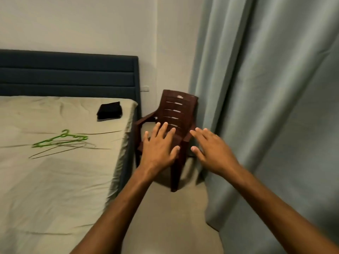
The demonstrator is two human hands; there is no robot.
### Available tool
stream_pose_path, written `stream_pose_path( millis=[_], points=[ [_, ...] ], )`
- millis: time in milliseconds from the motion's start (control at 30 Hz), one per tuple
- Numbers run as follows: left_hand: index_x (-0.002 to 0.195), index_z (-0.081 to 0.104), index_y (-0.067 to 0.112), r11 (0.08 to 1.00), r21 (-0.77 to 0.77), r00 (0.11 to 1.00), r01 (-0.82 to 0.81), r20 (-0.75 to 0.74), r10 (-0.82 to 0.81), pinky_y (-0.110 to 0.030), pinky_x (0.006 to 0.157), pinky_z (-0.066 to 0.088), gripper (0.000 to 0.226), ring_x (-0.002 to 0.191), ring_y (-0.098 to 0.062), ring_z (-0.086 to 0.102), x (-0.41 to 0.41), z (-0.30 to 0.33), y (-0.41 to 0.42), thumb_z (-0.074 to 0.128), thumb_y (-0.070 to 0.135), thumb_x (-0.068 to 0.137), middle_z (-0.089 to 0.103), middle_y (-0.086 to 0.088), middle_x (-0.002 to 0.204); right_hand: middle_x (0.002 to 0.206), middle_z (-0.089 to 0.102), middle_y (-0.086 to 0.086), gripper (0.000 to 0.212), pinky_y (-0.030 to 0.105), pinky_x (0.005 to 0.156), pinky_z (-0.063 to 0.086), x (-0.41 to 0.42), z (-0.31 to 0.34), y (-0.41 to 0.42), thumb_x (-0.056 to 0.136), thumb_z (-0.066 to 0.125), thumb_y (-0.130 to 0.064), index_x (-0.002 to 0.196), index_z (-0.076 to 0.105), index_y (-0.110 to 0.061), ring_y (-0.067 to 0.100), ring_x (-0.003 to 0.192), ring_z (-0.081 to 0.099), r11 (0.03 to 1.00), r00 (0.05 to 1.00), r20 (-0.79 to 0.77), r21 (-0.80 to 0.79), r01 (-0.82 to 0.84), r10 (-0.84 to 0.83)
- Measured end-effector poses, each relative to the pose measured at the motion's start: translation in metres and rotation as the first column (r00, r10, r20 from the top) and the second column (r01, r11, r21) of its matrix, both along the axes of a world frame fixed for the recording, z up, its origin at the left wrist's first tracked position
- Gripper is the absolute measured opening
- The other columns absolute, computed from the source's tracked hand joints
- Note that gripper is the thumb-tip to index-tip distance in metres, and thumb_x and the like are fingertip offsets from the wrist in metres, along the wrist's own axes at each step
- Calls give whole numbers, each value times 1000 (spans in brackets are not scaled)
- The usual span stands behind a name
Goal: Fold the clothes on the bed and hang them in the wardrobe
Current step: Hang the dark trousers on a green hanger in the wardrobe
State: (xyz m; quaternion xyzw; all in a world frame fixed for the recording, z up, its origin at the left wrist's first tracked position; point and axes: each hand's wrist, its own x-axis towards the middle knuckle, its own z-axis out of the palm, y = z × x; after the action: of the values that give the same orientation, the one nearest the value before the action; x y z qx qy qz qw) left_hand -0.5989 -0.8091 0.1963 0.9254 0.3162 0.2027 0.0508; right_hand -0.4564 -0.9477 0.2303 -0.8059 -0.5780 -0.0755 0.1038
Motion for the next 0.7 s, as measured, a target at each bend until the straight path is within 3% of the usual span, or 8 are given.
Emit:
stream_pose_path(
  millis=[300,533,700],
  points=[
    [156,24,27,919,-234,930,-317,-268,253,-53,121,16,63,154,-23,7,5,-106,165,44,46,99,14,-3,166,157,34,5,56,45,113,34,18,-121,236,101,43,-37,153,30,-19,28,145,31,956,961,-213,-196,-219,177],
    [153,31,26,776,-309,815,-550,-403,417,-51,118,24,60,151,-27,17,-30,-171,286,46,44,98,22,-5,164,146,47,8,51,47,105,40,18,-175,387,100,45,-34,147,39,-15,29,133,43,864,931,-265,-372,-340,252],
    [150,37,22,676,-390,772,-625,-437,462,-46,111,34,56,146,-26,27,-47,-216,371,47,40,98,31,-6,159,144,48,10,49,47,103,43,11,-209,486,99,45,-31,144,42,-12,32,131,46,812,919,-294,-446,-376,264]
  ],
)
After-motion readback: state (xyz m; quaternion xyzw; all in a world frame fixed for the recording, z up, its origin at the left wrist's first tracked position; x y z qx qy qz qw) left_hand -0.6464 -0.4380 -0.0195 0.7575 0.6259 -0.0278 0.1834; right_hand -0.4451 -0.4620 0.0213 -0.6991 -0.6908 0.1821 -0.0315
